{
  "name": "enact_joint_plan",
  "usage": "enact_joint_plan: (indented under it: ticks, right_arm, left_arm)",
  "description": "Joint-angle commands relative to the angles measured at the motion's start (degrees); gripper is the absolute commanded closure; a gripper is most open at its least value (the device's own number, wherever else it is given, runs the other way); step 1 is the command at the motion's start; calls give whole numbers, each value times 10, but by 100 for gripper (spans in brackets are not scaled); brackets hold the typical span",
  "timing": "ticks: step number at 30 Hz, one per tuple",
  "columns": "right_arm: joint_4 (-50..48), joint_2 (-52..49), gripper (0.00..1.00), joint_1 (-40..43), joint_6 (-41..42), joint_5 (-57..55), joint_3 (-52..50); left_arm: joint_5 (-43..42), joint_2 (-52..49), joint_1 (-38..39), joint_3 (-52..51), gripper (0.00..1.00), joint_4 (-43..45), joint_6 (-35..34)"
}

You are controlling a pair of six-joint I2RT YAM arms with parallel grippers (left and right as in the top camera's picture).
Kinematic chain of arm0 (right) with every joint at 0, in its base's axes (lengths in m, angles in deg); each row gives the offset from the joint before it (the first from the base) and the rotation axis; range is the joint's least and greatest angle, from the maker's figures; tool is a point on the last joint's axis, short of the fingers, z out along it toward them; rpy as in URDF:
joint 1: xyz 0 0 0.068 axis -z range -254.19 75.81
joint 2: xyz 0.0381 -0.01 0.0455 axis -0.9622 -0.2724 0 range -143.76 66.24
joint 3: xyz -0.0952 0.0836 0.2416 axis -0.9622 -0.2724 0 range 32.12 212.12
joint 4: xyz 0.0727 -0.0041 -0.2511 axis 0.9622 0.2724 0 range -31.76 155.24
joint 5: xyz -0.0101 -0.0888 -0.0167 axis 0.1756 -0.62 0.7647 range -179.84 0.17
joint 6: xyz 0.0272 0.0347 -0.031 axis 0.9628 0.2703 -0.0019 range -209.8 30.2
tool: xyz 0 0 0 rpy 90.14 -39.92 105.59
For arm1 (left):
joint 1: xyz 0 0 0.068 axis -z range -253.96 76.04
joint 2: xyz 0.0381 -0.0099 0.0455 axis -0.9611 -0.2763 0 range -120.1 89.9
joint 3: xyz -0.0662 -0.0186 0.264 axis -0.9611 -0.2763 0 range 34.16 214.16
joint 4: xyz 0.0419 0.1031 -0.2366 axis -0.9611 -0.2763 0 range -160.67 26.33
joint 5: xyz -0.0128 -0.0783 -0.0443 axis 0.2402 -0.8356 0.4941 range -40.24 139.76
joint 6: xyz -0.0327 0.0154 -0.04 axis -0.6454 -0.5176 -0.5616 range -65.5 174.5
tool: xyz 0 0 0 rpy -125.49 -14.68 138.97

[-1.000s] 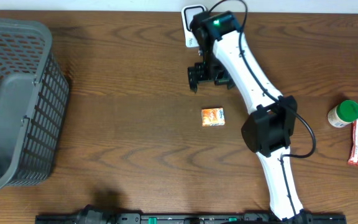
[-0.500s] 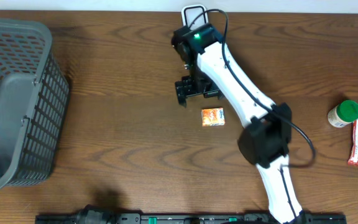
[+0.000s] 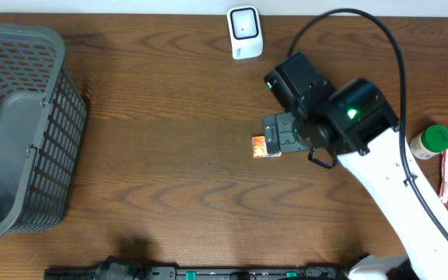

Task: Scan the item barcode

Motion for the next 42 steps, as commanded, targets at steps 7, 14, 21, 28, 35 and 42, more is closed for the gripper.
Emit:
enact_joint_plan:
  ticks: [7,14,21,28,35,42]
  right_arm:
    - [-322,-41,1,24,22,10,-255]
    - [-358,-112,1,80,-50,193,-254]
    - [-357,-160,1,98,-64,193,-254]
    - [-377,-188,1,94,-80,150,-254]
    - [-394,-227,1,94,-83,151,-254]
    - [-400,-249,1,94,-92,151,-254]
  left_arm:
    - [4,4,0,0,2,2,10]
    - [4,4,0,0,2,2,10]
    - [3,4,0,0,2,2,10]
    - [4,4,0,0,2,2,10]
    - [3,4,0,0,2,2,10]
    - [4,4,0,0,2,2,10]
